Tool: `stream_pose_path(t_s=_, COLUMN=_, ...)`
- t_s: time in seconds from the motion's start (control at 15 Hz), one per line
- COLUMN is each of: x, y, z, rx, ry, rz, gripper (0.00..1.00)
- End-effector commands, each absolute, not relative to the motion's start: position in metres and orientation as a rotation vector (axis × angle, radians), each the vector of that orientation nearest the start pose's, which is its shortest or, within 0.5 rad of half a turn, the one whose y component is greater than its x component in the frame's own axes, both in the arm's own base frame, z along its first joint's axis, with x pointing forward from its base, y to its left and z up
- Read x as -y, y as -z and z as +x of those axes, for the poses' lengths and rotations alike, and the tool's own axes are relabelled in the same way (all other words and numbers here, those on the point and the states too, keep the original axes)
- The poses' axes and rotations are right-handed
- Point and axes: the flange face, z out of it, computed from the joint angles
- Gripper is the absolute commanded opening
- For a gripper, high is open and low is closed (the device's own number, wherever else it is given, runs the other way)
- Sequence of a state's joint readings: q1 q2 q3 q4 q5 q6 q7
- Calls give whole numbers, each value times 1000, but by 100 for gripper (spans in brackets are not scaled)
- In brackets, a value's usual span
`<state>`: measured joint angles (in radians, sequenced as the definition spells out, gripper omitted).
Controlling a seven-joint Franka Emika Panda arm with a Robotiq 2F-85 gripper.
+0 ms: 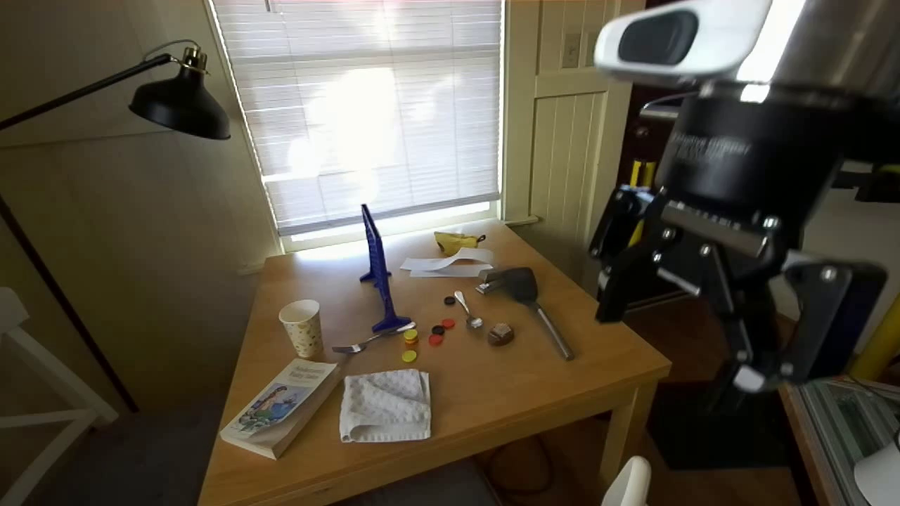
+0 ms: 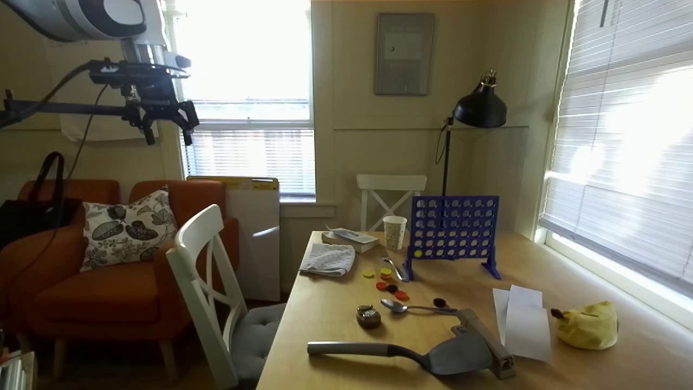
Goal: Pull out the chair
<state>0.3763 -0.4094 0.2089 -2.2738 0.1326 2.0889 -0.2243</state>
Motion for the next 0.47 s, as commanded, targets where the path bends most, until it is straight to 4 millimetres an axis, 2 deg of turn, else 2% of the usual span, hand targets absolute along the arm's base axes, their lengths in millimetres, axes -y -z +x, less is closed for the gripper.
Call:
stream_pose_path(t_s=0.0, x=-196, y=-578, z=329, rx=826, ry=313, rz=-2919, gripper=100)
stream_pose_path(t_s=0.07, x=-174, y=-588, z=320, rx=752, ry=315, rz=-2963, gripper=100)
stream_pose_path(t_s=0.13, x=-206, y=-577, z=346, rx=888, ry=304, rz=-2911, gripper=100)
stream_pose_path(t_s=0.2, x=-195, y=-587, z=339, rx=865, ry=323, rz=-2917, gripper=100)
stream_pose_path(t_s=0.27, x=-193, y=-592, z=336, rx=866, ry=340, rz=-2914, gripper=100)
stream_pose_path(t_s=0.4, x=-201, y=-585, z=337, rx=887, ry=323, rz=-2916, gripper=100)
